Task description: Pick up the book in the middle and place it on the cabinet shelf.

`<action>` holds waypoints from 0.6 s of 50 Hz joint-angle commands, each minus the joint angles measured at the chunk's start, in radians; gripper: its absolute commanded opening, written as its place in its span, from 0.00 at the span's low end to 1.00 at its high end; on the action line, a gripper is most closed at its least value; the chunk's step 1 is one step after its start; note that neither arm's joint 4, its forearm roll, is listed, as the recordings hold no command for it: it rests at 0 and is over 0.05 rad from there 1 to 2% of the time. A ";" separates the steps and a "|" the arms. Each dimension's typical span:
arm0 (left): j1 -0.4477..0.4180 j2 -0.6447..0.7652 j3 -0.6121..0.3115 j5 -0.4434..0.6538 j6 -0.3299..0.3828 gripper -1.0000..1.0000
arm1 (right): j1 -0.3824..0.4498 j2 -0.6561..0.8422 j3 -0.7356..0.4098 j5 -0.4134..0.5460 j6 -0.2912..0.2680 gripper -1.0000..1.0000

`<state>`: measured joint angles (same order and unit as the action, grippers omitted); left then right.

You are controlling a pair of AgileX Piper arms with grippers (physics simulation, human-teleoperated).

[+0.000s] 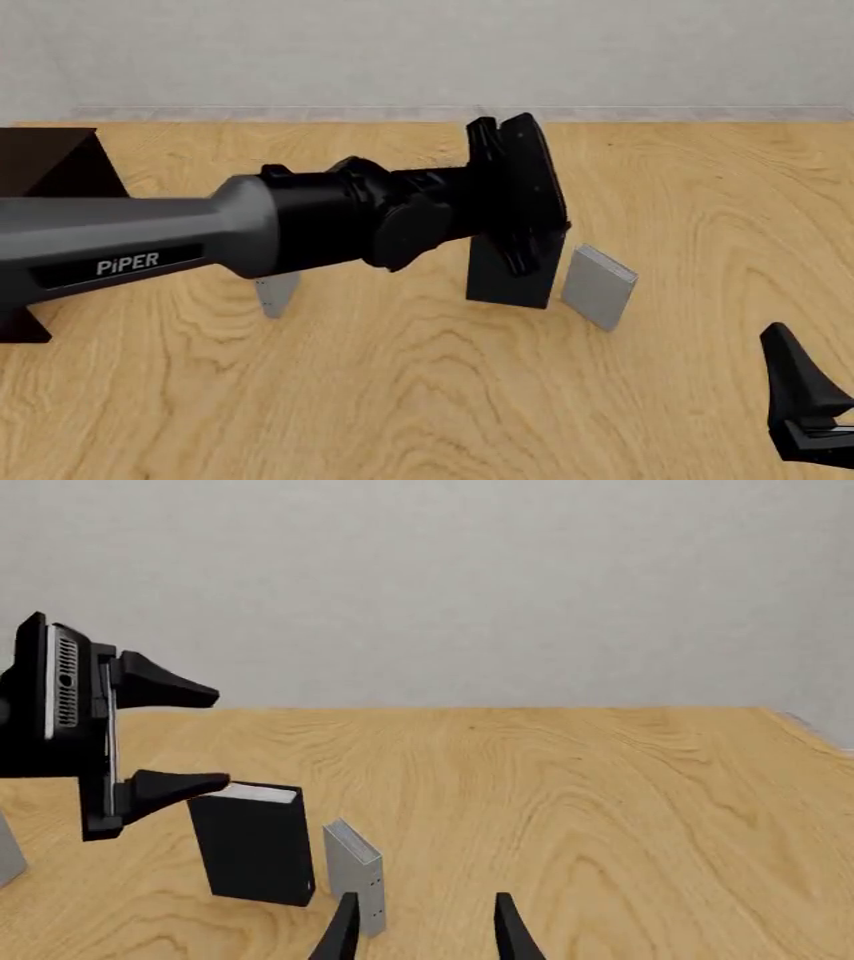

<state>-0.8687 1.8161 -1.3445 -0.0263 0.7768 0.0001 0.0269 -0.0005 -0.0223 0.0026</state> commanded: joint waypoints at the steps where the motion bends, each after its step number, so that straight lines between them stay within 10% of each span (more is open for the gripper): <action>1: -0.020 0.017 -0.009 0.016 -0.025 1.00 | 0.000 0.000 0.000 0.000 0.000 1.00; 30: -0.013 0.100 -0.075 0.046 -0.019 1.00 | 0.000 0.000 0.000 0.000 0.000 1.00</action>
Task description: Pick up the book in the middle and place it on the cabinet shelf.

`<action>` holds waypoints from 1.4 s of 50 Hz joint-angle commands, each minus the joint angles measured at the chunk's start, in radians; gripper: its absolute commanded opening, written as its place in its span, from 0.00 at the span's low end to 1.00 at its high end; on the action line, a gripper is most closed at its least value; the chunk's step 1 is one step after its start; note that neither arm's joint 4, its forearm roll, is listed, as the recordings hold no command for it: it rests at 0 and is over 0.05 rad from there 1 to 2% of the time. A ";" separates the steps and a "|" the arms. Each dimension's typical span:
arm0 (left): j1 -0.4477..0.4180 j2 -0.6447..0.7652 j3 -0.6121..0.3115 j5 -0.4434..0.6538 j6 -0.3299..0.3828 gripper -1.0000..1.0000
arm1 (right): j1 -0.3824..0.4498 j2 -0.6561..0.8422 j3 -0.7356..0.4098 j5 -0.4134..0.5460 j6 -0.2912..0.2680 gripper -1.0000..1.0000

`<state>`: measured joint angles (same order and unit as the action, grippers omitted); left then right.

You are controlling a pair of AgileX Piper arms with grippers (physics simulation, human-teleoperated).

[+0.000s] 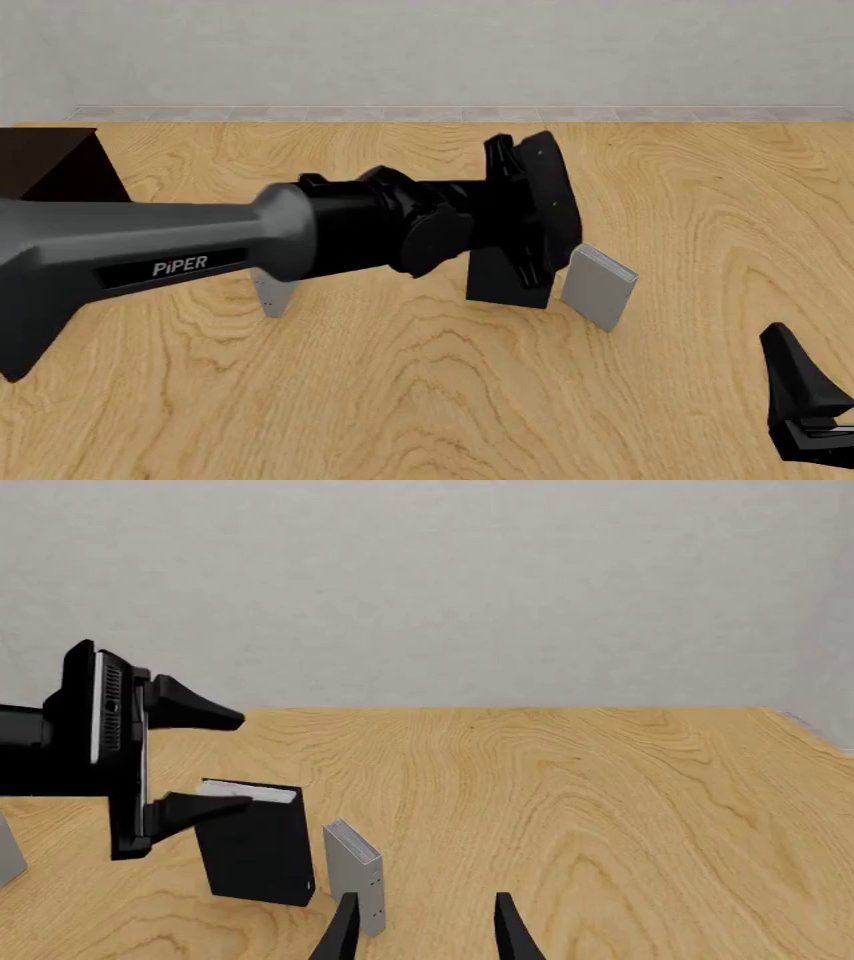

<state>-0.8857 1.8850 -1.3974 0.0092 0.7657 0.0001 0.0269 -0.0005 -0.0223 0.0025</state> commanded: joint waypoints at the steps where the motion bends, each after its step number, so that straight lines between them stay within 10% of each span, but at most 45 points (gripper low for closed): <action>1: 0.004 0.032 -0.024 0.012 -0.010 1.00 | 0.000 0.000 0.000 0.000 0.000 1.00; 70: 0.043 0.266 -0.236 0.128 -0.046 1.00 | 0.000 0.000 0.000 0.000 0.000 1.00</action>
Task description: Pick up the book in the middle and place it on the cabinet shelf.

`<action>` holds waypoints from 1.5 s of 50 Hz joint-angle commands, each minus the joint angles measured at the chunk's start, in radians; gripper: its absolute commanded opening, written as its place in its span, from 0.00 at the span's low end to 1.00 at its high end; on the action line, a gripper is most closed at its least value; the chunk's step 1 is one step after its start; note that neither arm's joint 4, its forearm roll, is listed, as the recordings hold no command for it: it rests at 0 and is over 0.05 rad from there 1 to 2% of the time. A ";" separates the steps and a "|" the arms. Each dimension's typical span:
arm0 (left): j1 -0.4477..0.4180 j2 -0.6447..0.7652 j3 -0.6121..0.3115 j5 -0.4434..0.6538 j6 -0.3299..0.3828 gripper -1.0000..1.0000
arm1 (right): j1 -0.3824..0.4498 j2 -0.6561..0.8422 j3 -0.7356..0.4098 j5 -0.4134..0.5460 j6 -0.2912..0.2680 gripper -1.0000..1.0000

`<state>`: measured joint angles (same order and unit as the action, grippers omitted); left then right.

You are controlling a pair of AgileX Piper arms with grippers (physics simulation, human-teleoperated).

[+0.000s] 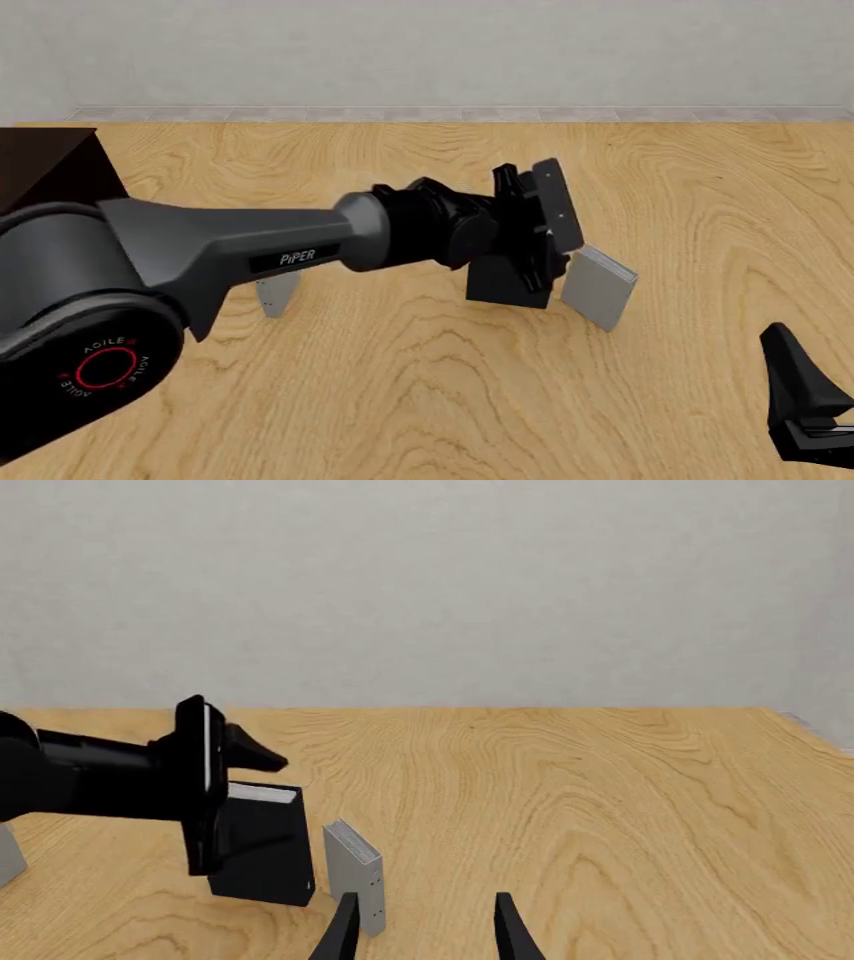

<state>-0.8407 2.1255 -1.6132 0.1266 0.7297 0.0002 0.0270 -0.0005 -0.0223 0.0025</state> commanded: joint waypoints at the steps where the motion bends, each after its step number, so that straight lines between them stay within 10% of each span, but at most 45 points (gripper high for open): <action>1: -0.003 0.026 -0.022 0.012 -0.012 1.00 | 0.000 0.000 0.000 0.000 0.000 1.00; 32: 0.020 0.099 -0.063 0.057 -0.022 1.00 | 0.000 0.000 0.000 0.000 0.000 1.00; 33: 0.020 0.099 -0.063 0.062 -0.025 0.00 | 0.000 0.000 0.000 0.000 0.000 1.00; 75: 0.025 -0.022 0.050 0.115 -0.027 0.00 | 0.000 0.000 0.000 0.000 0.000 1.00</action>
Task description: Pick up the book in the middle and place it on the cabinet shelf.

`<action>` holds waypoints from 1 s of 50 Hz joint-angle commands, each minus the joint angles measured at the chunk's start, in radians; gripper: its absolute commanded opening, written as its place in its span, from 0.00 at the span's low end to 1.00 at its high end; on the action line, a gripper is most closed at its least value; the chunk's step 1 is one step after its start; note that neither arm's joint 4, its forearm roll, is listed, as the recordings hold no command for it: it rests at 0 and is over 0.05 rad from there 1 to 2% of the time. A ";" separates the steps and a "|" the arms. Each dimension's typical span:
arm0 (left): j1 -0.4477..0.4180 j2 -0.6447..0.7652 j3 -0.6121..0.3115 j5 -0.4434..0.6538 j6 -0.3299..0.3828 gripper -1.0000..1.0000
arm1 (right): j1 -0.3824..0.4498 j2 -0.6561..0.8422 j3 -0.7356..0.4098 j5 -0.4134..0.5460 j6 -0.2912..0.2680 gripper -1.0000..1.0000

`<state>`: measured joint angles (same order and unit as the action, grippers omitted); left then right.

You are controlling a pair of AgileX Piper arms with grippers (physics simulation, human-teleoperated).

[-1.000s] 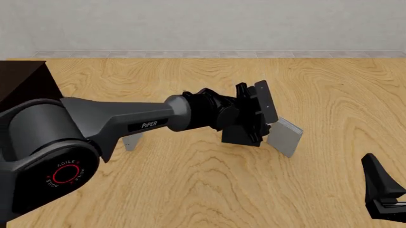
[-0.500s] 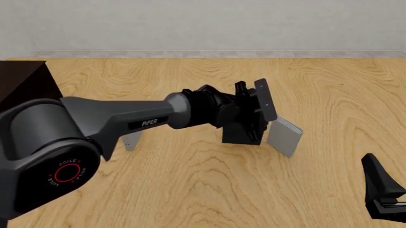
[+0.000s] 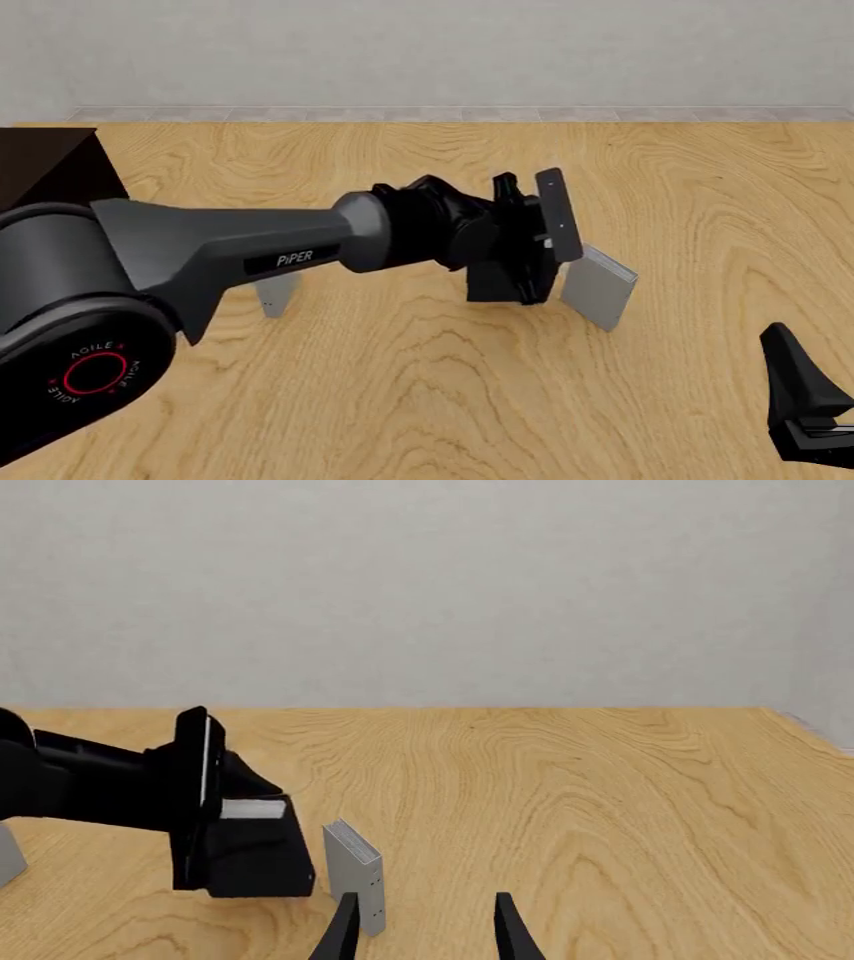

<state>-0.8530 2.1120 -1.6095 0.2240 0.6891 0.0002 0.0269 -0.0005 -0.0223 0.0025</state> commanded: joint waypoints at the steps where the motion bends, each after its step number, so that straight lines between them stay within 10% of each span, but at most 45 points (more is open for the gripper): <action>1: 0.038 -0.009 0.046 0.021 0.013 0.00 | 0.000 -0.001 0.000 0.000 0.000 1.00; 50: 0.023 -0.161 0.158 0.073 0.015 0.00 | 0.000 0.000 0.000 0.000 0.000 1.00</action>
<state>-0.8307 1.9907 -1.4655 0.2893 0.6919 0.0001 0.0269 -0.0005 -0.0223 0.0025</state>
